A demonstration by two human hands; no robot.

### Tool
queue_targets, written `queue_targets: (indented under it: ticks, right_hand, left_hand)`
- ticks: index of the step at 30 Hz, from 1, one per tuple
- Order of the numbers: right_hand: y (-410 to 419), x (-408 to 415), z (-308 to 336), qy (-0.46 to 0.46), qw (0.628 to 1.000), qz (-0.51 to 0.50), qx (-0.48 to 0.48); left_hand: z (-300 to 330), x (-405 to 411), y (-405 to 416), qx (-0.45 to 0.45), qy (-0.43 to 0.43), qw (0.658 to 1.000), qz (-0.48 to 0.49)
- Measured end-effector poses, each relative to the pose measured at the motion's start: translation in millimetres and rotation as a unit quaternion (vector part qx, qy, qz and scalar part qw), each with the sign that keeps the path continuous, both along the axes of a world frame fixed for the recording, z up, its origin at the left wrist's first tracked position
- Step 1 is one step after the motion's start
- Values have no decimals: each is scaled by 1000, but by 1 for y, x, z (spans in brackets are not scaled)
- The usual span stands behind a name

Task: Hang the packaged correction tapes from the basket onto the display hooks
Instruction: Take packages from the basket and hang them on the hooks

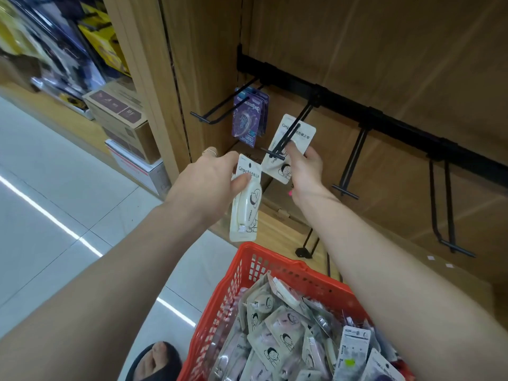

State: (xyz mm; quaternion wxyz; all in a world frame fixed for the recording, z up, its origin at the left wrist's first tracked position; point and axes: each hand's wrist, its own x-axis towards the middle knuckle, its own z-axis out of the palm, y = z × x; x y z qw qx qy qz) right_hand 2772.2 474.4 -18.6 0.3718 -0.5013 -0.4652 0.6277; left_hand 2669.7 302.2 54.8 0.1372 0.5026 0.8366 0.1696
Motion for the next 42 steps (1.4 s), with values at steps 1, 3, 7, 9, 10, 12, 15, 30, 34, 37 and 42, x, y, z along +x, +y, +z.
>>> queue_targets:
  ticks: [1, 3, 7, 9, 10, 12, 15, 30, 34, 37, 42]
  right_hand:
    - [7, -3, 1, -4, 1000, -5, -1]
    - [19, -7, 1, -7, 1000, -22, -5]
    - [34, -13, -2, 0, 999, -48, 0]
    - [40, -12, -4, -7, 999, -54, 2]
    - [41, -10, -4, -21, 998, -52, -1]
    - [41, -5, -5, -69, 997, -40, -22]
    - [31, 3, -10, -139, 989, -41, -36]
    - [-94, 35, 18, 17, 966, 258, 16]
    - [-91, 39, 23, 85, 964, 245, -52]
    - [-84, 50, 18, 67, 980, 186, -39]
    - [-79, 63, 7, -4, 990, 123, 72]
  left_hand:
    - [1, 0, 1, 7, -8, 1000, 2]
    - [3, -1, 3, 18, -16, 1000, 4]
    - [5, -4, 2, 32, -46, 998, 14]
    - [6, -4, 1, 35, -56, 998, 17]
    - [7, -3, 1, 36, -57, 998, 16]
    - [8, -3, -1, 41, -51, 998, 14]
    - [9, -2, -2, 45, -48, 998, 15]
    - [12, -15, -14, 95, -38, 994, 21]
    - [9, -19, -18, 75, -33, 996, 28]
    - [7, -24, -20, 62, -25, 997, 36]
    - [5, -24, -22, 63, -42, 996, 36]
